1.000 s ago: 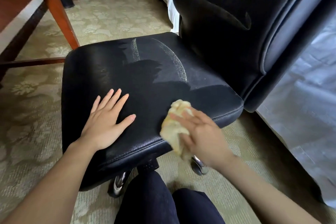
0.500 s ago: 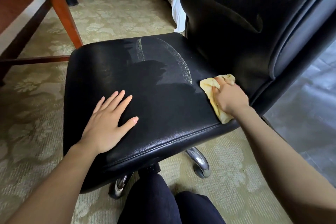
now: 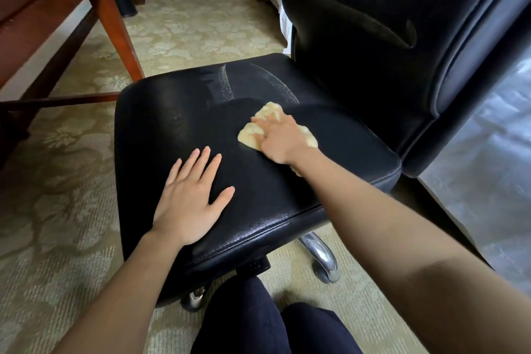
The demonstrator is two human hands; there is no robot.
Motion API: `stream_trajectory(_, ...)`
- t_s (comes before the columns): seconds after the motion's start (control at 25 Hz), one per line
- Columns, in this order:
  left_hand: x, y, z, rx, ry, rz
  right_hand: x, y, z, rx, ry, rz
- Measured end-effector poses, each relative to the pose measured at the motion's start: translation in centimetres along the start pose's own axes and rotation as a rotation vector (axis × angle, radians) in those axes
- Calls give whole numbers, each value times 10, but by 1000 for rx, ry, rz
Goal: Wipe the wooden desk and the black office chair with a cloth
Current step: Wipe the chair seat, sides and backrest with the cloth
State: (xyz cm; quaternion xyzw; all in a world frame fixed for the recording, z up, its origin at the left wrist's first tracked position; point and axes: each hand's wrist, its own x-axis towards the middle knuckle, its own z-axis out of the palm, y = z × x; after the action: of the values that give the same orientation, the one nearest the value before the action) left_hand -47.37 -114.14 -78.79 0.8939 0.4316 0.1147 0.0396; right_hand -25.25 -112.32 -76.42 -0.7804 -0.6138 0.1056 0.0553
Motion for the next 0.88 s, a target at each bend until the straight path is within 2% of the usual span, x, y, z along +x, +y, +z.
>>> stream_trajectory(0.2, -3, 13, -2, 44, -79, -54, -49, -8, 5, 114, 35, -289)
stream_trajectory(0.36, -5, 21, -5, 34, -124, -100, -108, 17, 5, 127, 81, -355)
stream_trajectory(0.48, -4, 26, -8, 62, -62, -112, -142, 52, 5, 35, 201, -151)
stream_trajectory(0.64, 13, 28, -13, 70, 13, -66, -150, 113, -2, 28, 304, 159)
stream_trajectory(0.88, 24, 27, -7, 21, -91, -55, -102, 174, -11, 67, 391, 300)
